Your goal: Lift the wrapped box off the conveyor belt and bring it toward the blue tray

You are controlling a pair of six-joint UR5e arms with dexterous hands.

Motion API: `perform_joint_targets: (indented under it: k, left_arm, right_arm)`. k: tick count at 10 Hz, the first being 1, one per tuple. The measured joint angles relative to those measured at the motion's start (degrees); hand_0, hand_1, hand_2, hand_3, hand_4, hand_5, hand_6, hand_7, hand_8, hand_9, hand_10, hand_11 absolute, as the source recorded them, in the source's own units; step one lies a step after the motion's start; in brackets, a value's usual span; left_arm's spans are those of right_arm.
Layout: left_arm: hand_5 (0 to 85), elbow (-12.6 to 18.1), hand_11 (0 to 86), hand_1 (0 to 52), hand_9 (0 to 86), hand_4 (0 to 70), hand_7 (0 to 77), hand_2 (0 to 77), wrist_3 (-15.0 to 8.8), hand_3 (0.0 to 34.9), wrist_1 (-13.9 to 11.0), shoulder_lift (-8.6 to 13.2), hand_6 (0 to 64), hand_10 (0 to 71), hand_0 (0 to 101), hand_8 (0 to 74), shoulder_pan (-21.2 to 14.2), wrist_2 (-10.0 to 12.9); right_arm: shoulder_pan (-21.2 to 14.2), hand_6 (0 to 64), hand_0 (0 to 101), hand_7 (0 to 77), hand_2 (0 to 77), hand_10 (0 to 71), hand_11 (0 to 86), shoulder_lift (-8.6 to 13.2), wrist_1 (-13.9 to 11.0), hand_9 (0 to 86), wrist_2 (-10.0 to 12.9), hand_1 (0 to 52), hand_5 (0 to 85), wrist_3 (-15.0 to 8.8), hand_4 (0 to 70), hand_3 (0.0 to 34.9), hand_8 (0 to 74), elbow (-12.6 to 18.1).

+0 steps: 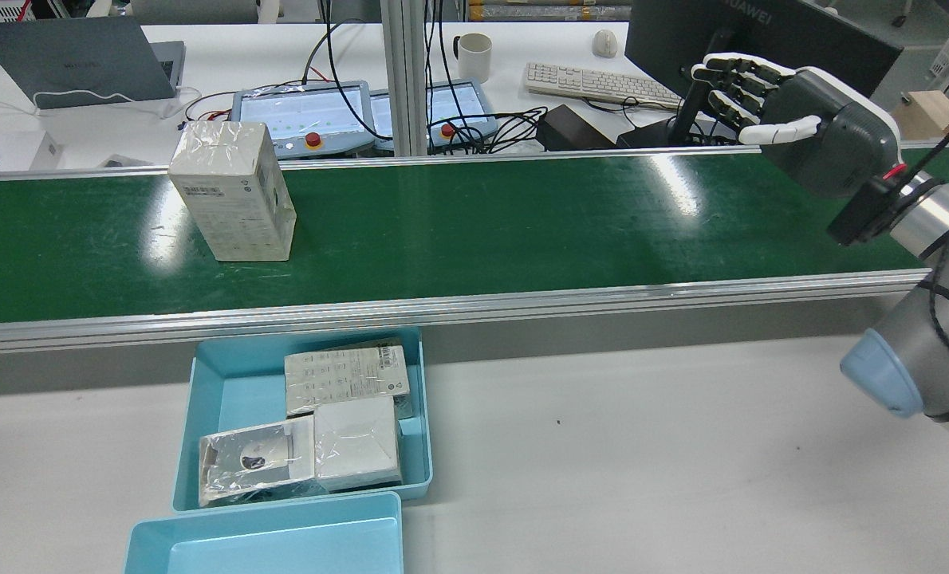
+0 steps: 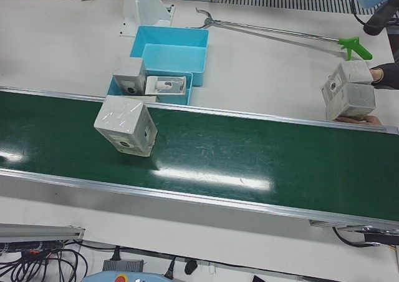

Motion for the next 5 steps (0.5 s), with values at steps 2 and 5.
perform_joint_targets:
  k: [2,5]
  left_arm:
    - [1.1,0.0,0.0,0.0,0.0,0.0,0.5,1.1,0.0,0.0,0.0,0.0,0.0,0.5,0,0.5,0.0,0.0]
    - [1.1,0.0,0.0,0.0,0.0,0.0,0.5,1.1,0.0,0.0,0.0,0.0,0.0,0.5,0,0.5,0.0,0.0]
  right_arm:
    - [0.15,4.9,48,21.8,15.3,0.5,2.2,0.0,0.0,6.0,0.05,13.6,24.0,0.04,16.4,5.3,0.0,0.09]
    - [0.34,4.9,48,21.3,15.3,0.5,2.2,0.0,-0.03,6.0,0.0,13.6,24.0,0.06,16.4,5.3,0.5,0.36]
